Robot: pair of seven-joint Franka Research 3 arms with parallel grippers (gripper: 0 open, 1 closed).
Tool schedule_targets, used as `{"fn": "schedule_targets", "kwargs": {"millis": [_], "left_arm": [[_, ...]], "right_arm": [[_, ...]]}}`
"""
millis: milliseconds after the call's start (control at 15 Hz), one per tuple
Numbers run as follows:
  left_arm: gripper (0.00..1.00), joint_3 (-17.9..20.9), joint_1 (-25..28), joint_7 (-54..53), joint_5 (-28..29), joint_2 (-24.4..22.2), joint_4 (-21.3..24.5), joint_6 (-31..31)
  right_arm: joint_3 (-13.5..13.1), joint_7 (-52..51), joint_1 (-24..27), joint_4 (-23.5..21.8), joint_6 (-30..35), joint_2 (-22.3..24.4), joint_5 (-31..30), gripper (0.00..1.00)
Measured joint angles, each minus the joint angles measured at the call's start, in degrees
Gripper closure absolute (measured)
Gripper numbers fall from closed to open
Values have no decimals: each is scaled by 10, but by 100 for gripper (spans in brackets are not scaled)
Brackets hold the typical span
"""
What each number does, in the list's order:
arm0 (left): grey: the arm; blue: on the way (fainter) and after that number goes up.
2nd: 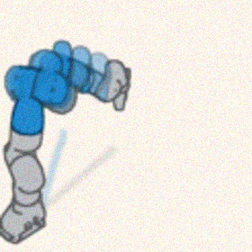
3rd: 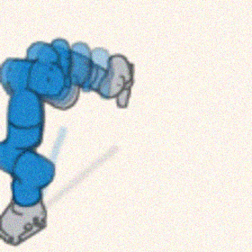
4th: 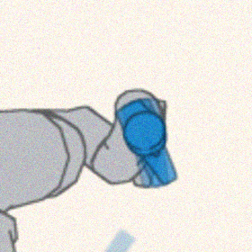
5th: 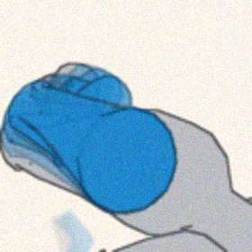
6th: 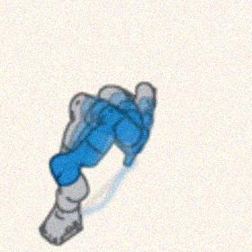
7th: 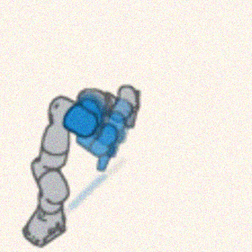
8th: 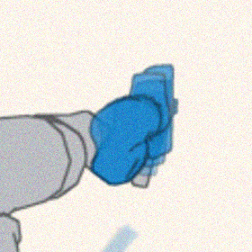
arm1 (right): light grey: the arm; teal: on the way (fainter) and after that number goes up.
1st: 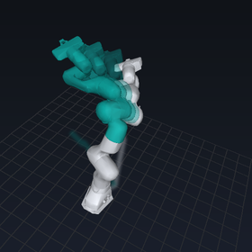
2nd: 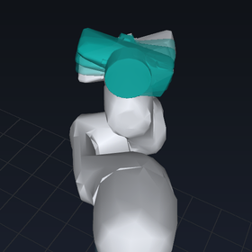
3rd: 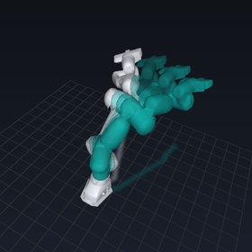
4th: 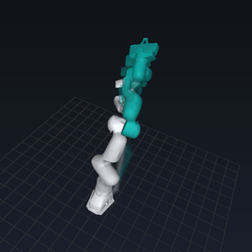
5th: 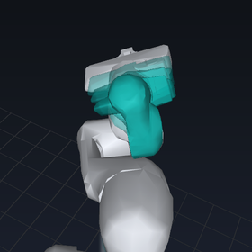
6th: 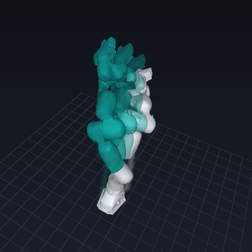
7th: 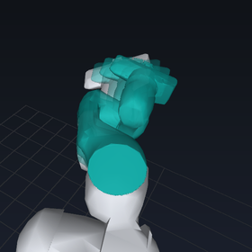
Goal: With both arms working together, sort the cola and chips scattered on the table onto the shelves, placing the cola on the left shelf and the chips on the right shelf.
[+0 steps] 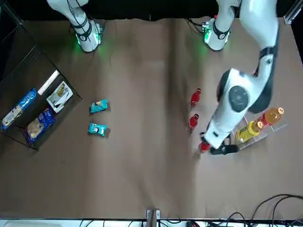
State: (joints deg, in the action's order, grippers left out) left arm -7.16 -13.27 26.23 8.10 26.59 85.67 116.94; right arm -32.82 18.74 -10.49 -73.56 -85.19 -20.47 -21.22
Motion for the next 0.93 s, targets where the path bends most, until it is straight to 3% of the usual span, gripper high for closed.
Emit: {"fn": "schedule_targets", "kwargs": {"millis": [67,133,200,400,667,933], "left_arm": [[68,0,8,-11,0,-20,0,-35],[68,-1,17,-25,0,-41,0,-68],[68,-1,33,-71,1,-79,0,-139],[68,-2,64,-145,1,-127,1,-231],[68,-3,117,-250,0,-177,3,-313],[68,-3,182,-350,0,-219,5,-355]], "right_arm": [[0,0,0,-4,-3,-4,0,78],[0,0,0,-6,-4,-5,0,77],[0,-1,-2,-6,-4,-6,0,70],[0,-1,-7,-5,-3,-5,0,66],[4,-2,-37,-4,13,2,11,65],[7,50,-105,-2,70,6,86,63]]}}
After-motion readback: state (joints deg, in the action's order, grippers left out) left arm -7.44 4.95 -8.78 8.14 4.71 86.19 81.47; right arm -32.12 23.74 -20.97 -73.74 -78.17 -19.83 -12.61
